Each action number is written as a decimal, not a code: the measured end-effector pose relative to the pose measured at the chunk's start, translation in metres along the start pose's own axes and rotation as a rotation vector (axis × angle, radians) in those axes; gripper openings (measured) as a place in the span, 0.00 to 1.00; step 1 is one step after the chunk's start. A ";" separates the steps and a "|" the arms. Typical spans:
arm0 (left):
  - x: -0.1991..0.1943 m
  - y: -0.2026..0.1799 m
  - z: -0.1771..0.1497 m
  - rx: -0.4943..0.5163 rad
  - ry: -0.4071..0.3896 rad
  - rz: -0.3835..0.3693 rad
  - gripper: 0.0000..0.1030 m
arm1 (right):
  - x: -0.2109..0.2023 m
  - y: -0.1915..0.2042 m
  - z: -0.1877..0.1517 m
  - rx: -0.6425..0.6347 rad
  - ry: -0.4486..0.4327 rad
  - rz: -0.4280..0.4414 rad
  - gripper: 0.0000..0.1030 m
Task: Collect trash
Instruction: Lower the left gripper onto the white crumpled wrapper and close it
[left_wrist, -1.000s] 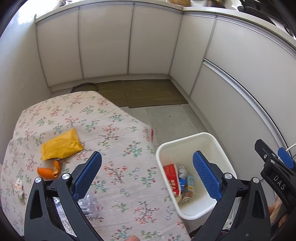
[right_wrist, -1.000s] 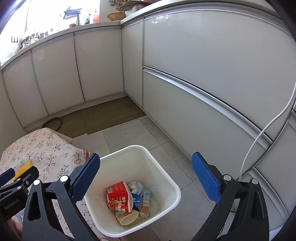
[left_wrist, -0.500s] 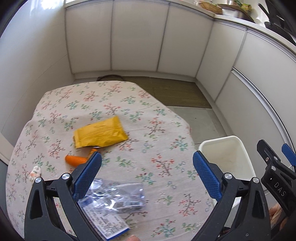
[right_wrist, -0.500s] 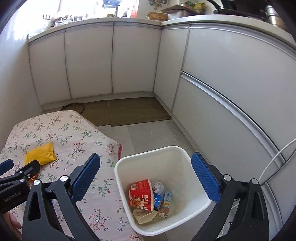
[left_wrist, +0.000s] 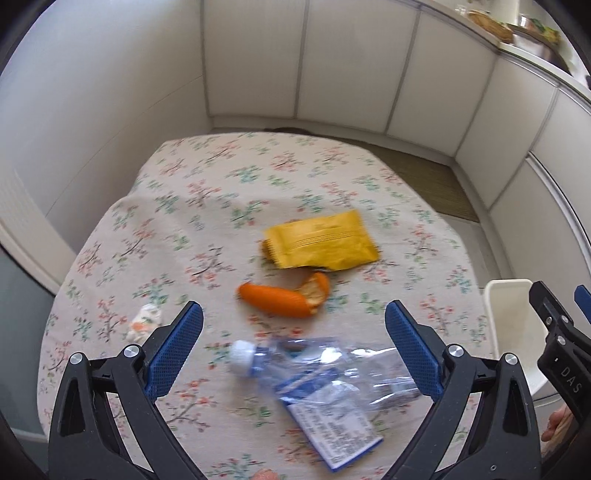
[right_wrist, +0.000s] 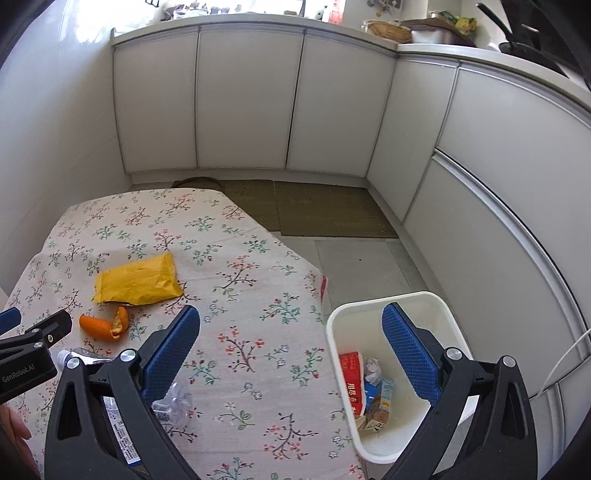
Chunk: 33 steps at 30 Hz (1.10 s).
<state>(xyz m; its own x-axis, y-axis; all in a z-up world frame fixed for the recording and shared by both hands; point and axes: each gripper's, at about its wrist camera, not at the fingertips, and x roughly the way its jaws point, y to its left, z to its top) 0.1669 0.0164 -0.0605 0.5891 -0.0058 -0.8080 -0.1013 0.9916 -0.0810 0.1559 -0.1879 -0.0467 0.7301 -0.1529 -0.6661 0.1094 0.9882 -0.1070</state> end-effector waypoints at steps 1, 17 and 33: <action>0.003 0.009 0.000 -0.012 0.009 0.013 0.92 | 0.001 0.007 0.000 -0.011 0.002 0.007 0.93; 0.070 0.136 -0.011 -0.220 0.279 0.093 0.70 | 0.029 0.088 -0.008 -0.113 0.115 0.150 0.93; 0.061 0.144 -0.016 -0.222 0.306 0.021 0.29 | 0.069 0.161 -0.010 -0.309 0.305 0.435 0.92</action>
<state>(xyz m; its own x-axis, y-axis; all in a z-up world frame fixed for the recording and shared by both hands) 0.1757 0.1566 -0.1305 0.3213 -0.0573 -0.9452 -0.3022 0.9398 -0.1597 0.2171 -0.0396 -0.1173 0.4332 0.2248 -0.8728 -0.3897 0.9199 0.0435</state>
